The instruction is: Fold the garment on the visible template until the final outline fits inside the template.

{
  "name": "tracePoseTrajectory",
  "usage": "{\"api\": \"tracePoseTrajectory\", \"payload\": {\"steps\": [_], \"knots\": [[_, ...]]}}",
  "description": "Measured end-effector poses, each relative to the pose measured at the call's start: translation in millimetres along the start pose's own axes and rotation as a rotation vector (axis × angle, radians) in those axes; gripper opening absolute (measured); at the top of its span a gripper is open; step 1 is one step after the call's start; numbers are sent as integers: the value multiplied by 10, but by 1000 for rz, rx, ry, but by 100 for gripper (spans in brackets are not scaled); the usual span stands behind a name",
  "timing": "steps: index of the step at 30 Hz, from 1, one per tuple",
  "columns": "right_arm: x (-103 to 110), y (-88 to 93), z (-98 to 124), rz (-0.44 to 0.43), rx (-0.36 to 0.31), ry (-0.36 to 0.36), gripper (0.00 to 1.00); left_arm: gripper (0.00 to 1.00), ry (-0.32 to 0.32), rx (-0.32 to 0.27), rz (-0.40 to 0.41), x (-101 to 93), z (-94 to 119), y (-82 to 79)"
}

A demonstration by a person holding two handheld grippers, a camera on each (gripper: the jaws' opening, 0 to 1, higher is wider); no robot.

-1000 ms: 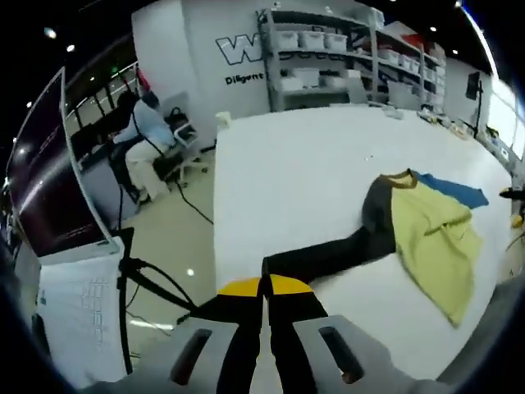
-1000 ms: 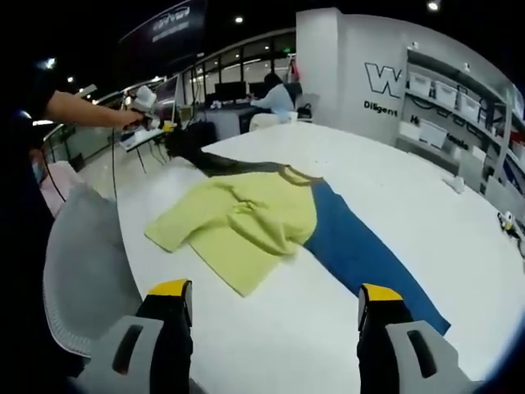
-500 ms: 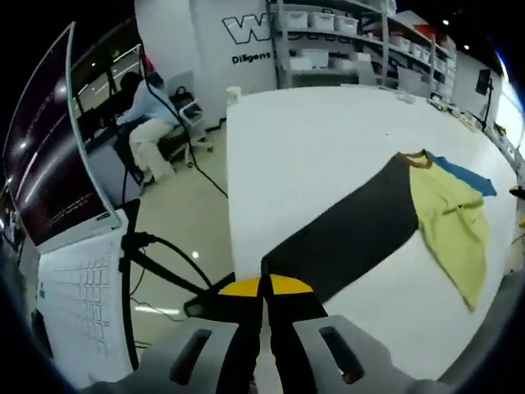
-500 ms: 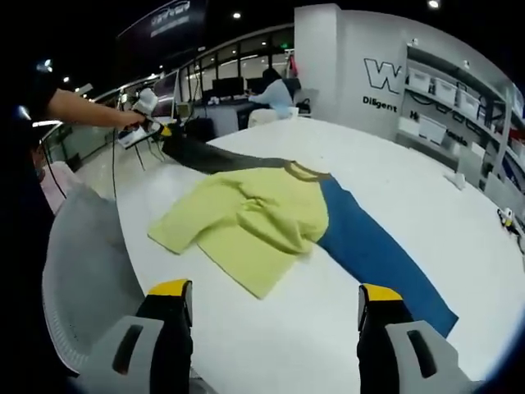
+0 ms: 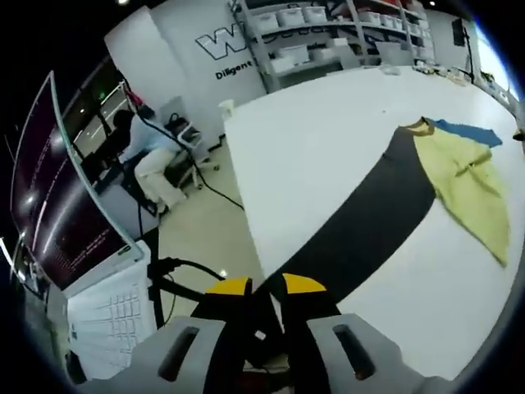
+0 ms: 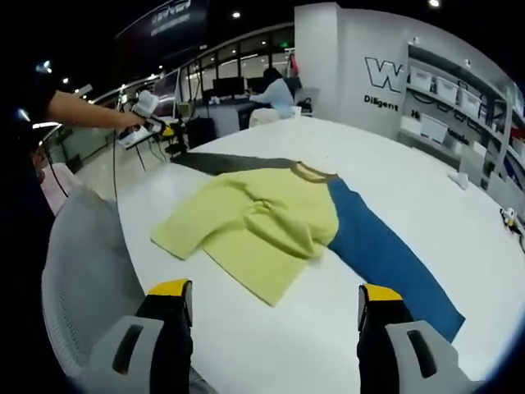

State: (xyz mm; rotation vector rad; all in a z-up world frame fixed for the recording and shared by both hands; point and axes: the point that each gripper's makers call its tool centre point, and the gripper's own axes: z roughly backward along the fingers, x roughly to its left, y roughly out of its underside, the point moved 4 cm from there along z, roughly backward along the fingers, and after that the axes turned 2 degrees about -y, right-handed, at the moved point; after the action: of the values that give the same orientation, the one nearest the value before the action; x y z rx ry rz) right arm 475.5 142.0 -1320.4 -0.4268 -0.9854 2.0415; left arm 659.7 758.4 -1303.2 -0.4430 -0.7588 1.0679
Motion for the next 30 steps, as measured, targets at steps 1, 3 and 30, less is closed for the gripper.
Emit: {"api": "tracePoseTrajectory", "payload": {"steps": [1, 3, 30], "knots": [[5, -8, -12, 3, -2, -5, 81, 14, -1, 0, -1, -4, 15, 3], [10, -21, -28, 8, -4, -10, 81, 14, -2, -2, -6, -2, 43, 11], [67, 90, -17, 35, -21, -89, 79, 34, 105, -124, -76, -746, 404, -314]]}}
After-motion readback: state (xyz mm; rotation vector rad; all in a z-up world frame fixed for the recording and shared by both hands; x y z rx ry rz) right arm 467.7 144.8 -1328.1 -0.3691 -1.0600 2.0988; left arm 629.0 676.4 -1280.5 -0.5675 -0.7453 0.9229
